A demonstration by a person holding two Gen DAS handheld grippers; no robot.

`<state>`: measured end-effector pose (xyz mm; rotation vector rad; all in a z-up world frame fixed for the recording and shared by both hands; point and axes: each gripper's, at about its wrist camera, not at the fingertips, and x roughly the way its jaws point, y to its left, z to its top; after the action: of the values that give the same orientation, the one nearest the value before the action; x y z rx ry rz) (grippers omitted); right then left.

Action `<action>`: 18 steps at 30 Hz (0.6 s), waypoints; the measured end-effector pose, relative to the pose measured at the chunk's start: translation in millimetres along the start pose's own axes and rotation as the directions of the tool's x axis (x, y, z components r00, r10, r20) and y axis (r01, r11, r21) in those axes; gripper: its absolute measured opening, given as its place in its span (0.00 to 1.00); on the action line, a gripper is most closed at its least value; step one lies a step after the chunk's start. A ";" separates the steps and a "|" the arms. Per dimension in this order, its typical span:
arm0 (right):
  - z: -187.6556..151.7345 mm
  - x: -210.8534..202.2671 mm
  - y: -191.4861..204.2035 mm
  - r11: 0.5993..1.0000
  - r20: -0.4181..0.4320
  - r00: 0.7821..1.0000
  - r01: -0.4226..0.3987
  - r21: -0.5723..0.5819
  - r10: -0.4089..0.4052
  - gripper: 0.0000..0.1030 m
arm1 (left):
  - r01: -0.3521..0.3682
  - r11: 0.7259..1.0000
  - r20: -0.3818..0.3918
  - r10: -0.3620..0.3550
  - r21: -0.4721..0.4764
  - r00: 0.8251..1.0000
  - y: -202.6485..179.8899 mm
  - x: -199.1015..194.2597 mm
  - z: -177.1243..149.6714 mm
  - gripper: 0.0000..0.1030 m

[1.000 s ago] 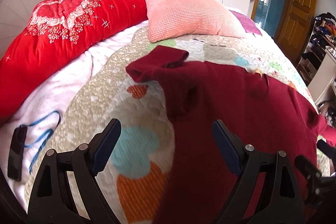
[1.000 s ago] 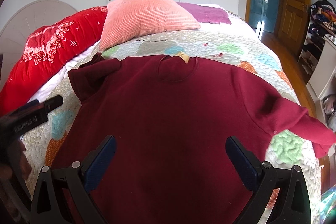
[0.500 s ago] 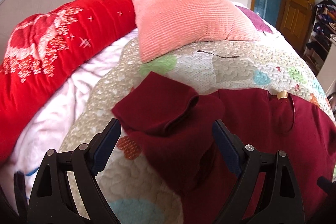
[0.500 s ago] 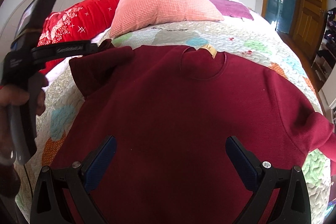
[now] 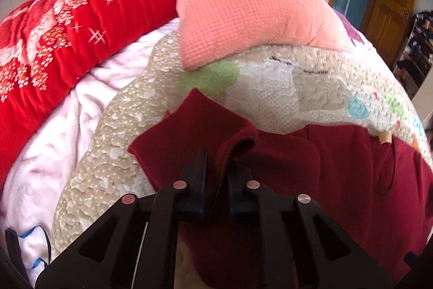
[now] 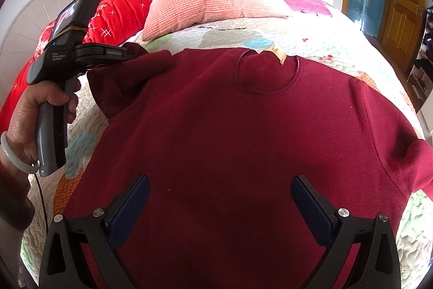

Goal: Fold small clothes

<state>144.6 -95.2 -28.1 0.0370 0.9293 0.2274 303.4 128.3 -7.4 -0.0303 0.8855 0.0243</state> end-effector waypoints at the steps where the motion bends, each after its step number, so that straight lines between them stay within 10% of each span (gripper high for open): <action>1: 0.2 -1.2 -0.7 1.000 0.003 1.000 0.001 -0.001 -0.001 1.00 | -0.004 1.000 0.024 0.004 -0.016 1.000 7.0 -11.7 2.6 0.06; 10: 1.3 -21.0 -14.1 0.999 0.044 0.999 -0.006 0.047 0.004 1.00 | -0.077 0.997 0.176 0.072 0.017 0.982 49.1 -144.6 37.6 0.05; 18: 0.7 -40.1 -23.4 0.998 0.075 0.997 -0.014 0.062 0.009 1.00 | -0.013 0.993 0.205 -0.011 0.113 0.979 21.8 -230.8 47.2 0.05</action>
<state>126.2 -126.4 1.0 0.1080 0.8614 0.2065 193.1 149.8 200.9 0.0785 0.6785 -0.0224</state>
